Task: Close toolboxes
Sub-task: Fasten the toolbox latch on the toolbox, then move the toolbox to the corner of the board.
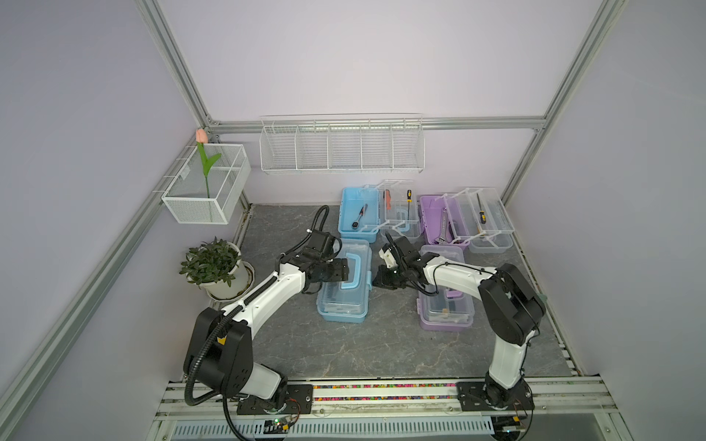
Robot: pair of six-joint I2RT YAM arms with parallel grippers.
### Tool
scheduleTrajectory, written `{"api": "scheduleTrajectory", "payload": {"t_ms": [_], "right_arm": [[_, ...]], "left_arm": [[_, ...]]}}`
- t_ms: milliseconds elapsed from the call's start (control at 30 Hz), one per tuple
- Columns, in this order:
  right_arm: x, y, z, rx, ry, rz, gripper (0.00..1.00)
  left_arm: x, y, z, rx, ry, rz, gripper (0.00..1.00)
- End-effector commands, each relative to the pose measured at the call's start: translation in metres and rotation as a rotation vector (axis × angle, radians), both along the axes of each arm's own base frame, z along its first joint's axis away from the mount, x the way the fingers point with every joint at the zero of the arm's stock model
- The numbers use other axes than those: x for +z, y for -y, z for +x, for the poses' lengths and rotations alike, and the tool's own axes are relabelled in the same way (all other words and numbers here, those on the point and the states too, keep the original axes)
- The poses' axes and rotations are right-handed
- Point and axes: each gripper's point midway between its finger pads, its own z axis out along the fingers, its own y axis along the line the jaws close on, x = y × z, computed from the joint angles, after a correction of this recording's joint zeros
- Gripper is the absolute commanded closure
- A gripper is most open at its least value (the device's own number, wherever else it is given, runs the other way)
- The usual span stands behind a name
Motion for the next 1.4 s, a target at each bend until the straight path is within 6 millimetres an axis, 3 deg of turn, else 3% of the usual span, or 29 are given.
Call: {"api": "scheduleTrajectory", "payload": {"t_ms": [0, 600, 767, 900, 1033, 1267, 1367], "right_arm": [[0.026, -0.036, -0.003, 0.073, 0.040, 0.131, 0.83], [0.040, -0.050, 0.001, 0.087, 0.060, 0.192, 0.84], [0.046, -0.024, 0.003, 0.069, 0.086, 0.117, 0.79], [0.062, 0.005, 0.001, 0.070, 0.112, 0.077, 0.56], [0.083, 0.028, -0.003, 0.068, 0.156, 0.060, 0.46], [0.109, 0.048, -0.010, 0.071, 0.213, 0.079, 0.41], [0.113, 0.055, -0.013, 0.066, 0.228, 0.087, 0.40]], "left_arm": [[-0.021, 0.010, -0.012, -0.027, -0.090, -0.014, 0.23], [-0.021, 0.011, -0.011, -0.032, -0.091, 0.007, 0.24], [-0.016, -0.006, -0.011, -0.011, -0.084, 0.106, 0.33], [-0.010, -0.022, -0.007, 0.011, -0.076, 0.195, 0.40], [-0.001, -0.036, -0.001, 0.032, -0.070, 0.267, 0.49], [0.018, -0.072, 0.014, 0.079, -0.064, 0.359, 0.61], [0.023, -0.098, 0.023, 0.121, -0.060, 0.395, 0.66]]}}
